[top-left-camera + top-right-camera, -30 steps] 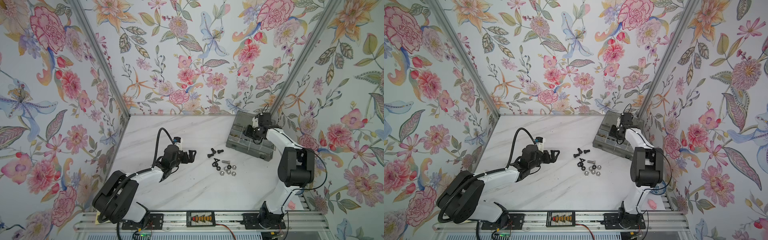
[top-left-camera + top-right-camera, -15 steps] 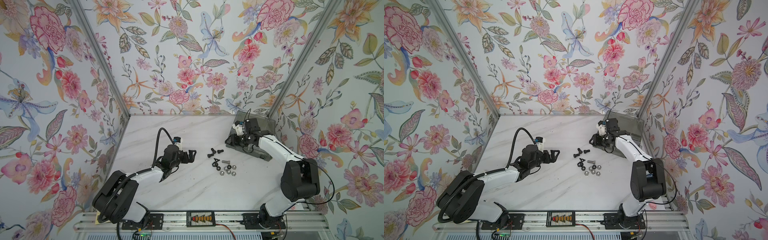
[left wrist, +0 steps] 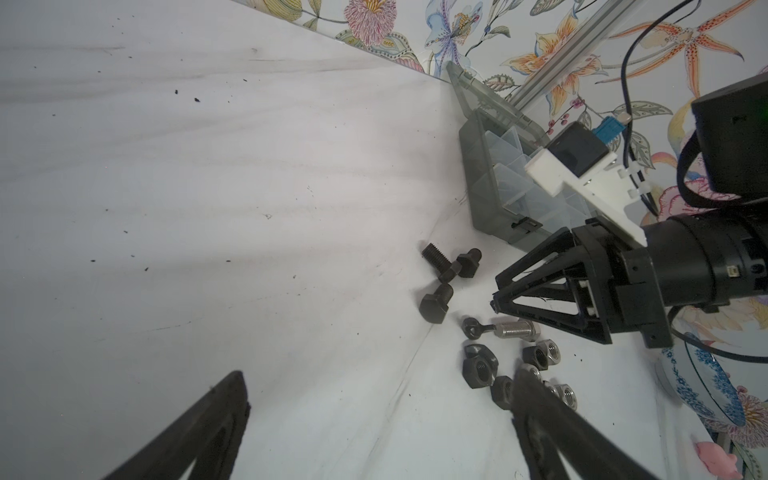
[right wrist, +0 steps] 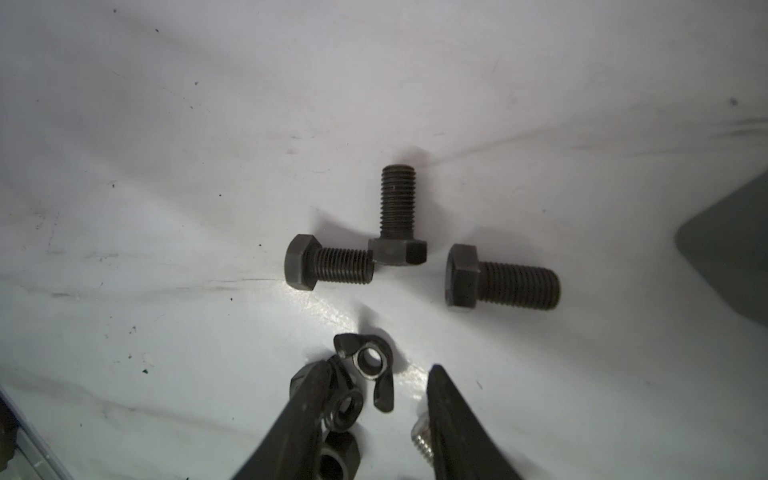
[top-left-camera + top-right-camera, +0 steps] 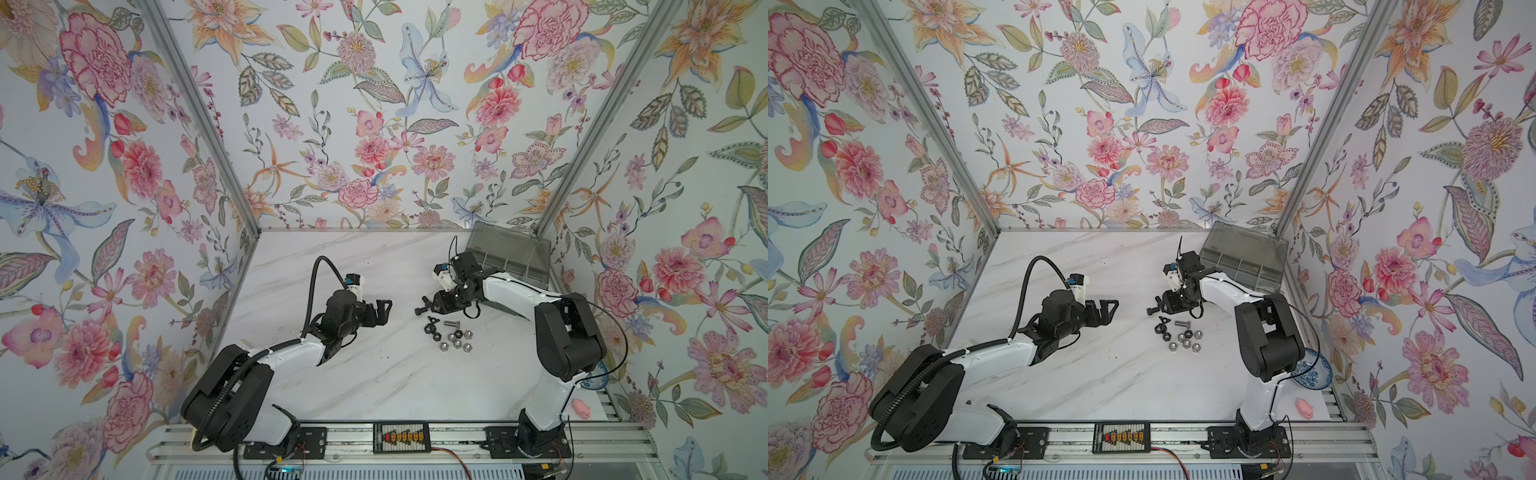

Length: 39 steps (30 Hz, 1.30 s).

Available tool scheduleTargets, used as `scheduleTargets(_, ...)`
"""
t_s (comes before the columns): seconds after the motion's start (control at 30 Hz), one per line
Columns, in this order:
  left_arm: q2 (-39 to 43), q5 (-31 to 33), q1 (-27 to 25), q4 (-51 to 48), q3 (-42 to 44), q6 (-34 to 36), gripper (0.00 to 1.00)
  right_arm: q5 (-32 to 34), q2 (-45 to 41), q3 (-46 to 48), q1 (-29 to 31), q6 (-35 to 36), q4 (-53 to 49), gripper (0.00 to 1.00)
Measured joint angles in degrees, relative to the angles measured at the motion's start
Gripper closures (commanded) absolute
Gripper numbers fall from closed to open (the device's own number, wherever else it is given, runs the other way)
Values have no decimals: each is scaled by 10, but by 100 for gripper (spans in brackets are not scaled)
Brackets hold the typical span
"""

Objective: Sort the screws and nuts into containers
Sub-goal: 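Lower the right gripper onto a black wing nut and close it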

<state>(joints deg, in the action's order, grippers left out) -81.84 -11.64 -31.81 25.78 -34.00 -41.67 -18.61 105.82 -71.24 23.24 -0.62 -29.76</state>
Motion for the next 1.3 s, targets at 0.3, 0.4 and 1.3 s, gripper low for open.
scheduleTargets(0.3,0,0,0,0,0,-4,1,22,10,0,29,20,-3,58)
scheduleTargets(0.4,0,0,0,0,0,-4,1,34,15,0,36,26,-7,61)
scheduleTargets(1.3,0,0,0,0,0,-8,1,93,47,-10,57,49,-9,65)
